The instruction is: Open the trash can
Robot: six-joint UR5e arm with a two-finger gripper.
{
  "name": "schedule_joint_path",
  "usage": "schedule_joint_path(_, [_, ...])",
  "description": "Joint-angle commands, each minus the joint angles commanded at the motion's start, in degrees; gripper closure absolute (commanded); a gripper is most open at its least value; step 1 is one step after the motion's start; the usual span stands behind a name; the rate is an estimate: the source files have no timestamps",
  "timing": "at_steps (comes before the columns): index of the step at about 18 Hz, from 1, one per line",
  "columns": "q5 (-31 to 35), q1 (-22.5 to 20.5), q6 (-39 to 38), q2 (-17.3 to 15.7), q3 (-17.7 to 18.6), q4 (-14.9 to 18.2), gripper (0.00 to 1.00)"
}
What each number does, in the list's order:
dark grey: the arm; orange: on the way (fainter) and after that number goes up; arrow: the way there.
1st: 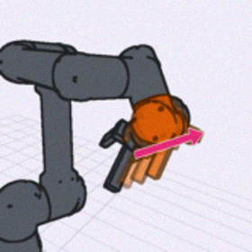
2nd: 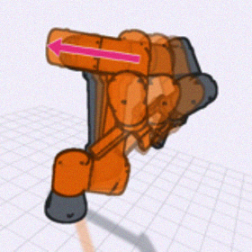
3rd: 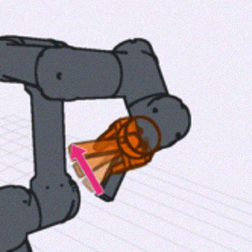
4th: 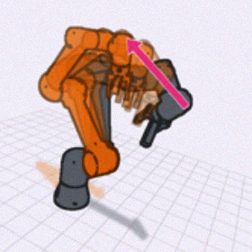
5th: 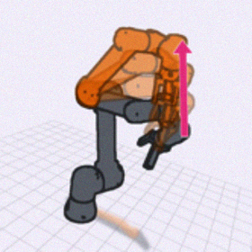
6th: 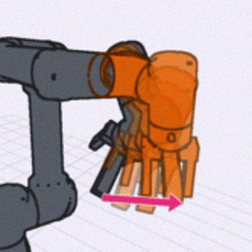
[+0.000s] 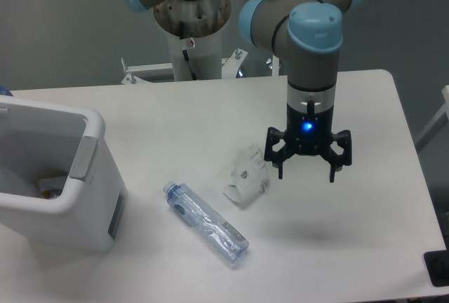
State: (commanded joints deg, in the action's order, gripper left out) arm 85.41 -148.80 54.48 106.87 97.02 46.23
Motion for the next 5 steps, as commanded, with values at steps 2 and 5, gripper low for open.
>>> schedule_joint_path(2, [2.5, 0.2, 1.9, 0.0, 1.5, -0.1, 0.00])
schedule_joint_path(5, [2.6, 0.3, 1.9, 0.0, 1.5, -0.1, 0.00])
